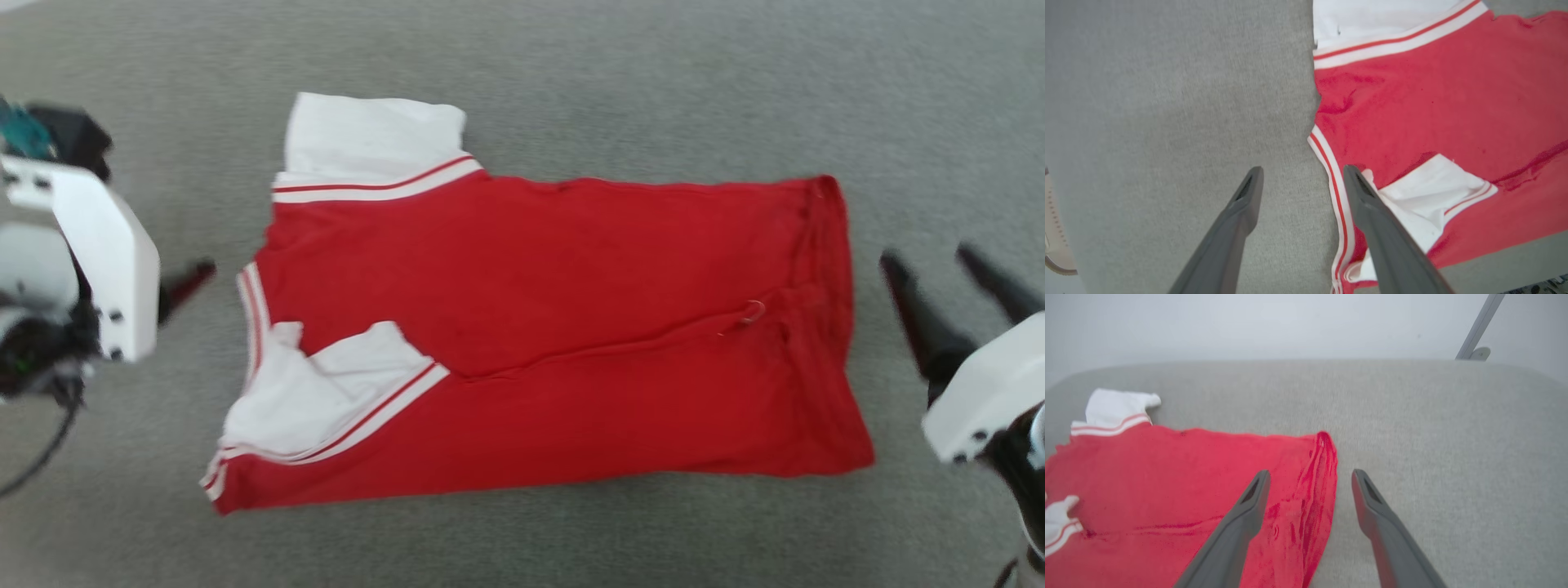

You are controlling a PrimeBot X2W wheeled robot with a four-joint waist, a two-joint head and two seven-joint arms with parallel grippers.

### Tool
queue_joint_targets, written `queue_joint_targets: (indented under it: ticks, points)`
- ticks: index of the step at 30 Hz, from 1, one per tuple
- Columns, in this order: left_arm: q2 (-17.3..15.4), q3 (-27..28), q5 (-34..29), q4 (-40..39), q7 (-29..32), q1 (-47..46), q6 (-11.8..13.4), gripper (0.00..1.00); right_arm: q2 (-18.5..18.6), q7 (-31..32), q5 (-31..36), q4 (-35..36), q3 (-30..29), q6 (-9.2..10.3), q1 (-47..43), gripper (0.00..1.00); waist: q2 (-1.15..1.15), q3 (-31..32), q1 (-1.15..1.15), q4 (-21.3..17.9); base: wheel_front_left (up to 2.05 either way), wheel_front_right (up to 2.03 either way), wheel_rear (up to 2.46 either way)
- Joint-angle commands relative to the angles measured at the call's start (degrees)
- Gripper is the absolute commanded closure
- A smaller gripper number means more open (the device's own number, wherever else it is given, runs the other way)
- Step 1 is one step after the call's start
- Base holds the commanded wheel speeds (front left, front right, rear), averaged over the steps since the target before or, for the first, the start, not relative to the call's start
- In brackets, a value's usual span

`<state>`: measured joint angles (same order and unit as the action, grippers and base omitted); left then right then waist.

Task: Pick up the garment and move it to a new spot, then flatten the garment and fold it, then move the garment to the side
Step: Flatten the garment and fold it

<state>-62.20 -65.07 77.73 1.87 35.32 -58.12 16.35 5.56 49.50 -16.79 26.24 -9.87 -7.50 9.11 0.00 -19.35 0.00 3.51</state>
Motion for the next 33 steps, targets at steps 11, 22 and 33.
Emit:
queue_joint_targets:
  ticks: [11,22,33]
  points:
    - [4.9,1.6,-5.8,15.1,-0.5,-10.5,-7.9,0.0,-2.7,-29.2,0.1,-5.3,2.7,0.02,7.1,0.0,0.0,-5.1,0.0,-9.5,0.0,0.0,0.0]
    - [8.5,1.3,-7.9,30.3,2.2,-16.7,-12.8,0.0,-2.7,-36.4,-3.0,-11.2,9.4,0.01,8.9,0.0,0.0,-9.5,0.0,-15.1,0.0,0.0,0.0]
    - [14.3,-0.9,-8.2,40.7,6.1,-17.3,-14.2,0.0,-2.7,-29.2,-1.5,-15.0,14.2,0.01,13.5,0.0,0.0,-12.6,0.0,-16.6,0.0,0.0,0.0]
